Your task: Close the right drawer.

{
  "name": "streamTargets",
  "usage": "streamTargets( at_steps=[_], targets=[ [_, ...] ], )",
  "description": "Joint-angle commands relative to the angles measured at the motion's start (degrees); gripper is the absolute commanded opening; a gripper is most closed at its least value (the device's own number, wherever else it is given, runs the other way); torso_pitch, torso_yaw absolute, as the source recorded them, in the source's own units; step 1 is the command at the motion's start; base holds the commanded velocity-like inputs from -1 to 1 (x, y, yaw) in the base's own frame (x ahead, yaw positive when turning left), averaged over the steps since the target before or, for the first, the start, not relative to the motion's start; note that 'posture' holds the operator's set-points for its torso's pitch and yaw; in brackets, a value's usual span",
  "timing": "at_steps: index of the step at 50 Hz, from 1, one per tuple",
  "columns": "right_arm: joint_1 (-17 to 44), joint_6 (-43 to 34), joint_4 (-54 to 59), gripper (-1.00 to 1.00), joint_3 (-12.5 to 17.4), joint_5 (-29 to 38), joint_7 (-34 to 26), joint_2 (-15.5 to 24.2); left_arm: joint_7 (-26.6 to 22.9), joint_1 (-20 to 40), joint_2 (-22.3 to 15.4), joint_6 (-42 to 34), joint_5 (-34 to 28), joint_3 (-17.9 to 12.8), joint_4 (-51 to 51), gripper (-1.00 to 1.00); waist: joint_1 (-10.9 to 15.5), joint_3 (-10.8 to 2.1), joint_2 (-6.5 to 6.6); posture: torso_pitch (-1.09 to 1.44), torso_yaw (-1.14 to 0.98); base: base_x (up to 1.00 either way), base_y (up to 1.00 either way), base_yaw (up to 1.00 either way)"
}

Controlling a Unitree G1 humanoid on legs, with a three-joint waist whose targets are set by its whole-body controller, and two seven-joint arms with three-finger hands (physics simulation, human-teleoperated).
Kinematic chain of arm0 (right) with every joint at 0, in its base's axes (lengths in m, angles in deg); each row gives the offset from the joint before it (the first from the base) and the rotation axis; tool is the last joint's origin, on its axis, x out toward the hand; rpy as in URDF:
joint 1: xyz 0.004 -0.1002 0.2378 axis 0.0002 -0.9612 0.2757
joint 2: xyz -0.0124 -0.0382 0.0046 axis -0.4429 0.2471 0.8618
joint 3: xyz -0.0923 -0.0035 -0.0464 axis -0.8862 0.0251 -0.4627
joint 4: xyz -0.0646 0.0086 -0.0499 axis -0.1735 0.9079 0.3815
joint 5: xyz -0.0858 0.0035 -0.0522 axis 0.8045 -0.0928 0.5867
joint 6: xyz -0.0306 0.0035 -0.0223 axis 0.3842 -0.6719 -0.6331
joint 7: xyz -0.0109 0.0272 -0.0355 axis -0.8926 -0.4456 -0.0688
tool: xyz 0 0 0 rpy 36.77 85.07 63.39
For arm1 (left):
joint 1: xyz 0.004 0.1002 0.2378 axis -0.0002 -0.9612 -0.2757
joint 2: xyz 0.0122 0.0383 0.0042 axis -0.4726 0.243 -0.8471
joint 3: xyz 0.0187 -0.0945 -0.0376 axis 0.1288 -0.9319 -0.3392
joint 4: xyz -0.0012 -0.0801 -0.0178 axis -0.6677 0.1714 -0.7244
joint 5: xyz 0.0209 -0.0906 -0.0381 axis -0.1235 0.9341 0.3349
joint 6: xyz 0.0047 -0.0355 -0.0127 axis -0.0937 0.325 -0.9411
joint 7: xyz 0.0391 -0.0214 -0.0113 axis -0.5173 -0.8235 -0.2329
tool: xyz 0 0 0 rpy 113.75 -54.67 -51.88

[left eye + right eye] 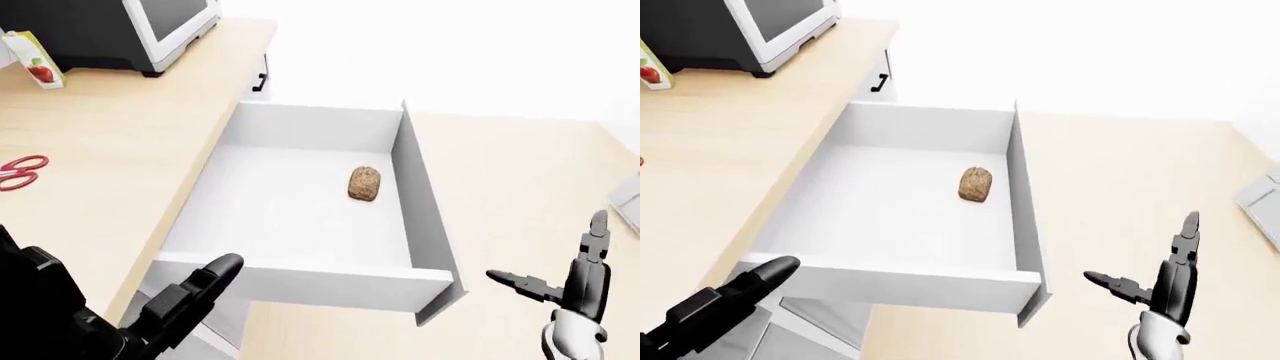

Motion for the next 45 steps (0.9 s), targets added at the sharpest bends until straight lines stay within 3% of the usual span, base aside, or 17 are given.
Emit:
streamTargets(
  at_steps=[1,10,12,13,14,15,23,45],
  targets=[
    [1.6,6.0,3.5,1.00,-1.2,-1.0,2.5,1.9,0.5,0.2,0.1,0.3,0.3,0.2,1.7,1.00,0.0,-0.57,-0.42,0.00,0.00,0.00,0.00,0.00],
    [10.5,19.5,32.1,1.00,-9.9,-3.8,6.6,6.0,0.7,0.0,-0.3,0.1,0.3,0.4,1.7,1.00,0.0,-0.31,-0.95,0.00,0.00,0.00,0.00,0.00],
    [13.3,22.7,39.0,1.00,-12.4,-4.9,5.9,6.4,0.8,0.0,-0.5,-0.1,0.3,0.5,1.7,1.00,0.0,-0.33,-1.00,0.00,0.00,0.00,0.00,0.00],
    [14.1,23.9,41.0,1.00,-12.9,-7.3,2.7,6.1,0.8,0.0,-0.6,-0.3,0.3,0.6,1.7,1.00,0.0,-0.36,-1.04,0.00,0.00,0.00,0.00,0.00],
    [14.7,25.2,42.2,1.00,-12.6,-12.3,-4.7,5.3,0.9,-0.1,-0.7,-0.4,0.3,0.7,1.7,1.00,0.0,-0.39,-1.07,0.00,0.00,0.00,0.00,0.00],
    [14.8,26.0,42.5,1.00,-12.8,-14.3,-6.9,5.1,1.0,-0.1,-0.8,-0.5,0.3,0.8,1.7,1.00,0.0,-0.42,-1.10,0.00,0.00,0.00,0.00,0.00],
    [15.5,26.7,43.5,1.00,-15.1,-20.3,-16.3,3.8,0.7,-0.2,-0.3,0.1,0.5,0.4,1.7,1.00,0.3,-0.18,-1.16,0.00,0.00,0.00,0.00,0.00],
    [17.8,25.2,45.3,1.00,-17.4,-19.8,-22.2,0.8,0.7,-0.1,-0.5,-0.3,0.6,0.6,1.7,1.00,0.2,-0.62,-1.02,0.00,0.00,0.00,0.00,0.00]
  ],
)
